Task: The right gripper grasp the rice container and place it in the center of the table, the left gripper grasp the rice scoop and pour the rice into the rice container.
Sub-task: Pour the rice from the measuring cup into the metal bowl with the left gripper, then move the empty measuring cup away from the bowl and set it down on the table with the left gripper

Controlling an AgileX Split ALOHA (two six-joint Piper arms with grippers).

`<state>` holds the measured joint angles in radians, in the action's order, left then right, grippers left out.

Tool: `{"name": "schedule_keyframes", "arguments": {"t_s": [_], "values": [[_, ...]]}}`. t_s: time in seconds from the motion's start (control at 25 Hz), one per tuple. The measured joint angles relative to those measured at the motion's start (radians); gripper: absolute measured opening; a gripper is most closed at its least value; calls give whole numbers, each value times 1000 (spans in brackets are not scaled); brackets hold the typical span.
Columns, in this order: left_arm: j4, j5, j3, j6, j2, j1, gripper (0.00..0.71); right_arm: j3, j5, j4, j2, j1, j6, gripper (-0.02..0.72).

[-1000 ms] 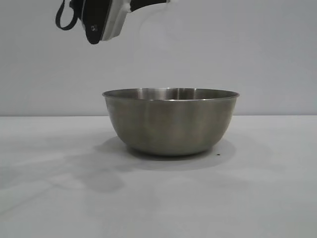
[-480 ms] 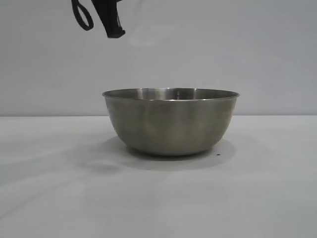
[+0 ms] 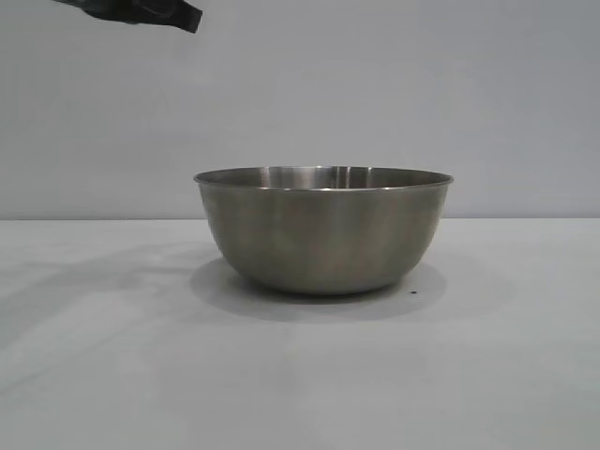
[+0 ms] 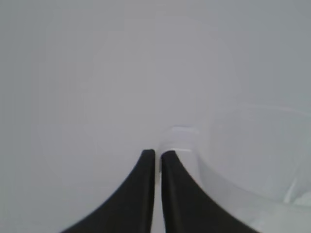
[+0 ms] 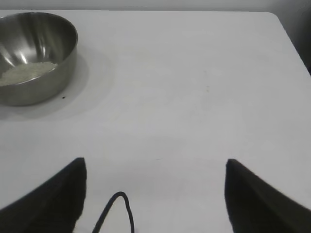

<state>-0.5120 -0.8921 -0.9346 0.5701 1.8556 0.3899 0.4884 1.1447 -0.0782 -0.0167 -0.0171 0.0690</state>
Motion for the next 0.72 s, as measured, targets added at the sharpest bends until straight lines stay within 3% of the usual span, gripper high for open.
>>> {"name": "schedule_keyframes", "arguments": {"t_s": [0.32, 0.72], "values": [[-29, 85, 0, -94, 87, -53, 0, 0, 0, 0, 0, 0, 0, 529], [-17, 86, -2, -144, 216, -58, 0, 0, 0, 0, 0, 0, 0, 529]]}}
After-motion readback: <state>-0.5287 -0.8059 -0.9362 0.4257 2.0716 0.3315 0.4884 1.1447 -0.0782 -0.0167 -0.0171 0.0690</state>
